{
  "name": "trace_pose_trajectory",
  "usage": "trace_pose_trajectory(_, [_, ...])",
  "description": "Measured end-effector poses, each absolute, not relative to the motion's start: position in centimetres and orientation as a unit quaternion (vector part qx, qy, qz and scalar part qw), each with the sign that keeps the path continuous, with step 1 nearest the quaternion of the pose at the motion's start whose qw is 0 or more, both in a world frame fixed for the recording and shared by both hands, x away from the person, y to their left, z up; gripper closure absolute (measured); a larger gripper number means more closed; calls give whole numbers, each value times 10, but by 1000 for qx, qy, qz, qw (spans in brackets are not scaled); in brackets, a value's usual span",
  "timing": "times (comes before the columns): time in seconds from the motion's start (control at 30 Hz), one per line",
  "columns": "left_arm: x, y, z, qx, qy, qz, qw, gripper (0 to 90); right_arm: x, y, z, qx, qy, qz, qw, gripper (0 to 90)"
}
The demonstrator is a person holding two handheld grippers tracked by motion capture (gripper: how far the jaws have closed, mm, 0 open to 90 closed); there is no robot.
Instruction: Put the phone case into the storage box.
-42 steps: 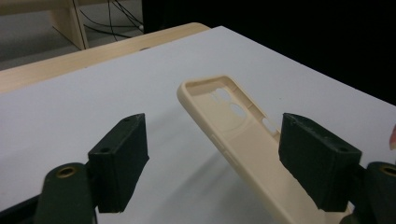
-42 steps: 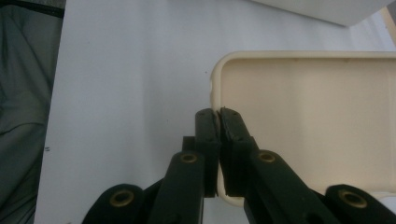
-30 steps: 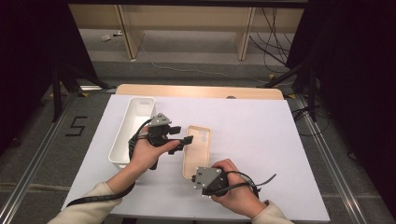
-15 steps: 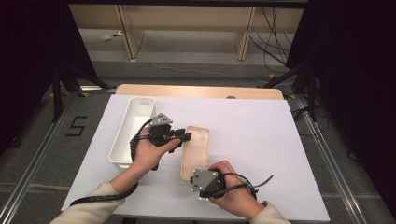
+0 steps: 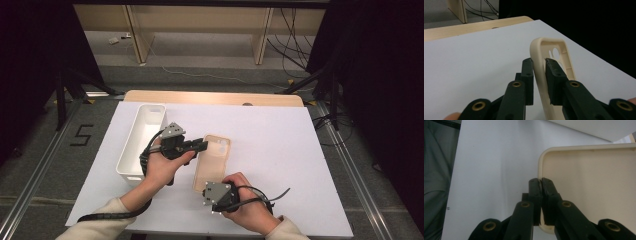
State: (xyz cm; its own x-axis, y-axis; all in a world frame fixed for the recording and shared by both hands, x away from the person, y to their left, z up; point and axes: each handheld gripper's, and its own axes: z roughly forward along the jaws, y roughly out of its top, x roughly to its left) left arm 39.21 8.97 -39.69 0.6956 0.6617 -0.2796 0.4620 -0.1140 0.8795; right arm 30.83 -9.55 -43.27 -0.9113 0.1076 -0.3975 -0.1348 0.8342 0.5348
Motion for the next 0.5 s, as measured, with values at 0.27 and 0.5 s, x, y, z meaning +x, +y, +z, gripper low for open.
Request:
trace_pose_trajectory(0.27, [387, 88, -394, 727, 386, 80, 562, 811, 311, -96, -436, 2, 934, 289, 210, 881])
trace_pose_trajectory(0.5, [385, 87, -394, 727, 383, 80, 565, 820, 313, -95, -438, 0, 934, 290, 211, 881])
